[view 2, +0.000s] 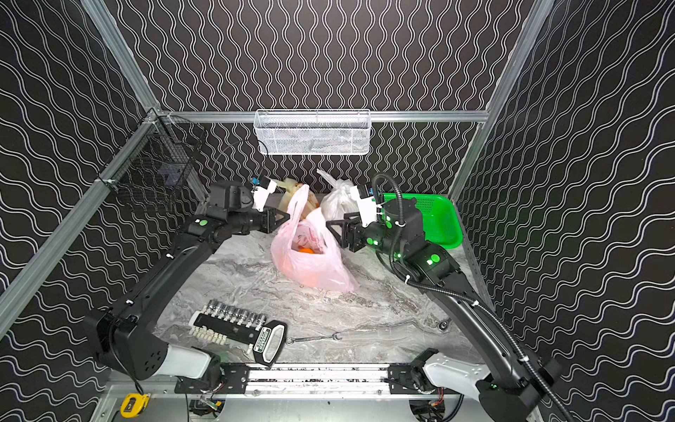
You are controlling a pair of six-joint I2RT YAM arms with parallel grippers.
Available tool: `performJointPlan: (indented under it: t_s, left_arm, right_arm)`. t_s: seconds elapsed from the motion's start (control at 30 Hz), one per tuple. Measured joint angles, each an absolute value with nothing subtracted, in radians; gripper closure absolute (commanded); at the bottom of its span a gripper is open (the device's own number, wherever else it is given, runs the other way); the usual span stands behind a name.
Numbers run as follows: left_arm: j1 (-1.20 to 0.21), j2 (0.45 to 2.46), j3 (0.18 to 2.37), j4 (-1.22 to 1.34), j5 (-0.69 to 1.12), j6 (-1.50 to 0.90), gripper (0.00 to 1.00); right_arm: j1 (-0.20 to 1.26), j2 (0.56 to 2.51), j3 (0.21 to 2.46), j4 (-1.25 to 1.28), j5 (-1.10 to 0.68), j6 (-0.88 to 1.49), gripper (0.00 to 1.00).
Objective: Place the oranges into plastic bags & tie knots
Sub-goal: Adjust the plastic bag at the center of the board, then tie the plastic bag at the center of the board.
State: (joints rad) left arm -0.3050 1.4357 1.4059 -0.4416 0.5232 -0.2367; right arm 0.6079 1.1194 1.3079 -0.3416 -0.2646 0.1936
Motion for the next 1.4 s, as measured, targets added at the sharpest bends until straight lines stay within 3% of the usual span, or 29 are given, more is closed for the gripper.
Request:
performJointPlan:
  t_s: [0.37,0.57,0.7,0.83,0.97,1.17,1.4]
  left_arm:
    - [-0.255,1.447,1.398,-0.436,0.554,-0.237,1.0]
    - [-0.255,1.455,1.394,-0.435,0.564,-0.24,1.0]
    - [-0.254,1.458,1.395,-0.437,0.566,-0.24,1.0]
    - [-0.253,1.46,1.395,-0.442,0.572,-0.24,1.0]
    - [-0.25,1.462,1.402,-0.447,0.576,-0.239,1.0]
    - [-0.249,1.468,1.411,-0.455,0.577,-0.236,1.0]
    - [-0.248,1.473,1.424,-0.466,0.579,-0.233,1.0]
  right_arm:
    - [0.607,0.952,1.103,-0.202,-0.168,0.146,0.0]
    - [0.604,0.956,1.042,-0.128,-0.25,0.094,0.0]
    - [0.515,1.039,1.069,-0.118,-0.452,0.032,0.0]
    - [0.358,1.076,1.026,0.018,-0.766,0.037,0.0]
    - [0.312,1.126,1.023,0.123,-1.004,0.049,0.0]
    - [0.312,1.207,1.047,0.129,-1.189,0.008,0.0]
    - [0.361,1.316,1.069,0.105,-1.25,-0.059,0.0]
